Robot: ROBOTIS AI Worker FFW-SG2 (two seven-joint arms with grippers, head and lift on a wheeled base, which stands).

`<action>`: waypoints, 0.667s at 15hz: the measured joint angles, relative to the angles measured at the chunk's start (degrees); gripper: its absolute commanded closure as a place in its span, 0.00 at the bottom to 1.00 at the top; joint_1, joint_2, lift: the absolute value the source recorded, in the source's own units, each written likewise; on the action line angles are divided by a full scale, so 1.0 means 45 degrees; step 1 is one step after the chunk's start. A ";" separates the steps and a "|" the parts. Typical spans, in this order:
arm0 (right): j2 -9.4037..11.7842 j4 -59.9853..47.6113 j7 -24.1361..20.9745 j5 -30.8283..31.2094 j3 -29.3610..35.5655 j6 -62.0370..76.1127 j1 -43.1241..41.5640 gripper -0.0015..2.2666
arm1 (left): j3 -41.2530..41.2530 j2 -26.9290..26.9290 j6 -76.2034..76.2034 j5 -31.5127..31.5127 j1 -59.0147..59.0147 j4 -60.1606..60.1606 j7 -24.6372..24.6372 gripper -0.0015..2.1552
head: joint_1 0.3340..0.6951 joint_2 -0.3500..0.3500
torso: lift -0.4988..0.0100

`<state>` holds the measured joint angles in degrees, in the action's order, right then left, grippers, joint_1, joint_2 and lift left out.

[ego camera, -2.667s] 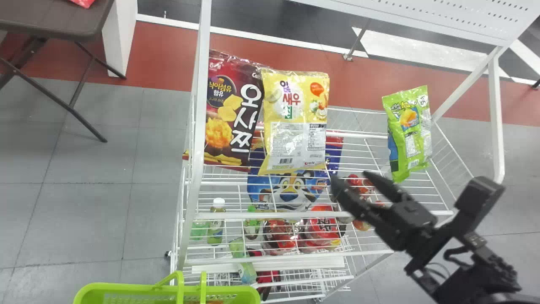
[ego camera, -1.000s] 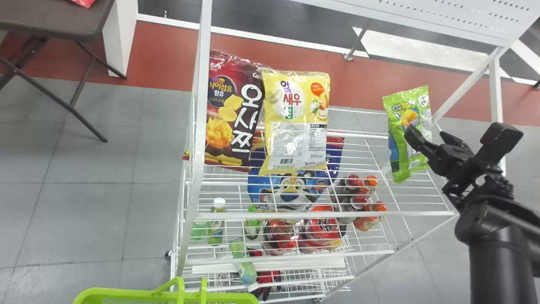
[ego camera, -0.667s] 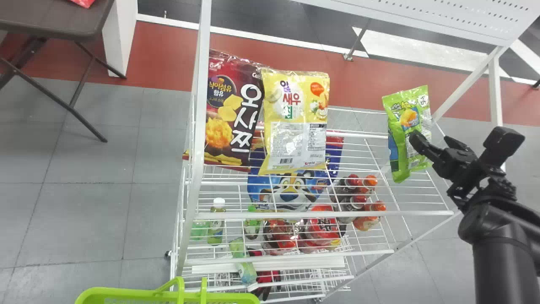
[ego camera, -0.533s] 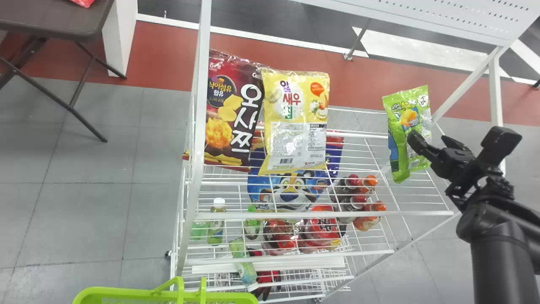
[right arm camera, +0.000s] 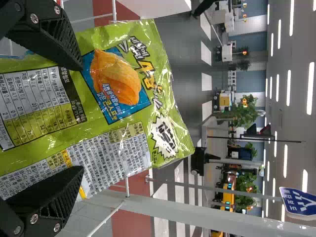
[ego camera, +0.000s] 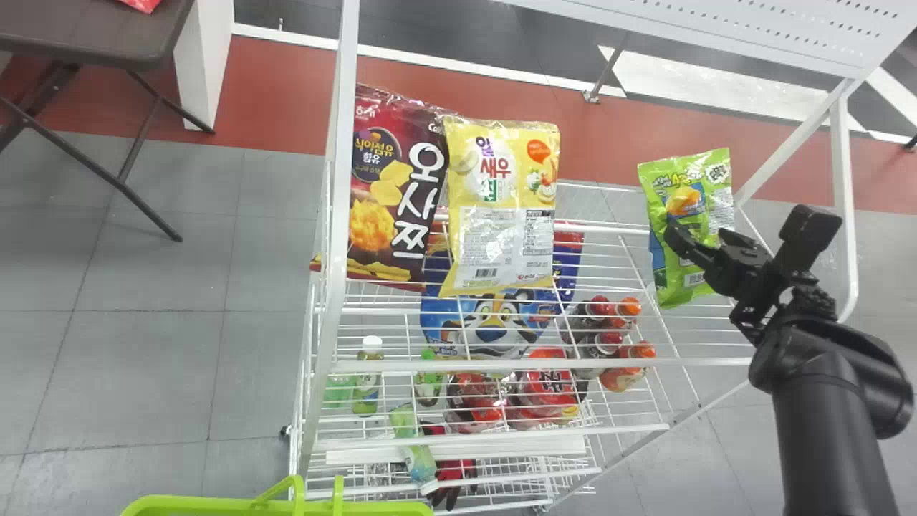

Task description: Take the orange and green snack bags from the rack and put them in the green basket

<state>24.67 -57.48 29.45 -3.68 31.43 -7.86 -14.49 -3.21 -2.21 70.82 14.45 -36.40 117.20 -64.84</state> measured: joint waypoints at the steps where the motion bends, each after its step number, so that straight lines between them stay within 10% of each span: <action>1: 0.0005 0.0094 0.0040 0.0113 -0.0033 0.0000 -0.0073 0.46 | 0.0036 -0.0005 -0.0021 0.0019 -0.0011 -0.0026 -0.0028 0.99 | 1.00 0.00 | 0.98; 4: -0.0008 0.0241 0.0077 0.0189 -0.0097 0.0004 -0.0114 0.99 | 0.0104 -0.0008 -0.0170 0.0088 -0.0016 -0.0181 -0.0063 0.99 | 1.00 0.00 | 0.98; 10: -0.0071 0.0614 -0.0134 -0.0283 -0.0079 0.1215 -0.0081 0.99 | 0.0193 0.0018 -0.0239 0.0157 -0.0015 -0.0302 -0.0061 0.99 | 1.00 0.00 | 0.98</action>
<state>24.35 -54.72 28.85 -4.95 31.08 -2.40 -14.85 -2.34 -2.13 69.75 15.15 -36.47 115.84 -65.12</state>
